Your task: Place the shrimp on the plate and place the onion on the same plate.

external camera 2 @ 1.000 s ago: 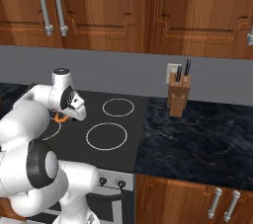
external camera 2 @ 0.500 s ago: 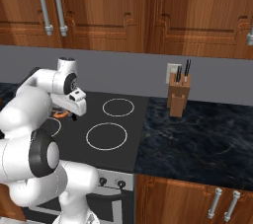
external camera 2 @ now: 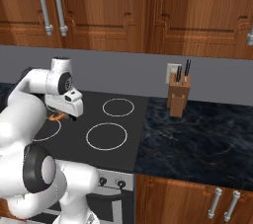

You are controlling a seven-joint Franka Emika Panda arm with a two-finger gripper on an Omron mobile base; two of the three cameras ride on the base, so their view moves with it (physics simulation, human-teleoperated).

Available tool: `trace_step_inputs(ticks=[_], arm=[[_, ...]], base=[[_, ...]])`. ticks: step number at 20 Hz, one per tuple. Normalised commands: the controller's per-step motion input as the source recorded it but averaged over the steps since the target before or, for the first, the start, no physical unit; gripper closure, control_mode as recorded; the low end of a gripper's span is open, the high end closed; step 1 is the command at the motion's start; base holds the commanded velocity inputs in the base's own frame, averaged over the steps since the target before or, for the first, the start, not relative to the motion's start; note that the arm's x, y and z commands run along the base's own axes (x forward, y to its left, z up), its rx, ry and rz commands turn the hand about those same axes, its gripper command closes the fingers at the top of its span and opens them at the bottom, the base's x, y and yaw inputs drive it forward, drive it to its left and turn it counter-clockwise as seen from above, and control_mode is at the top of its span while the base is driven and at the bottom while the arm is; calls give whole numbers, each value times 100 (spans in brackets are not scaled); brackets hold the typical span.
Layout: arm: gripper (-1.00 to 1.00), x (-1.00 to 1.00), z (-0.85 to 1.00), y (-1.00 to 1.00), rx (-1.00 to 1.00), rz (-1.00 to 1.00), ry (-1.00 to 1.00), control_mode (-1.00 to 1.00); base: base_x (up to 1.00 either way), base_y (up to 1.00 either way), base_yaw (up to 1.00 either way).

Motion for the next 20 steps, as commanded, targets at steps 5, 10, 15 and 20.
trace_step_inputs(ticks=[5,10,15,20], arm=[[100,-27,0,-1,0,30,-6,-100],[100,-8,7,-1,0,26,-2,-100],[100,-2,5,0,0,13,0,-100],[100,0,0,0,0,0,0,-100]], base=[[0,0,0],[0,0,0],[0,0,0],[0,0,0]])
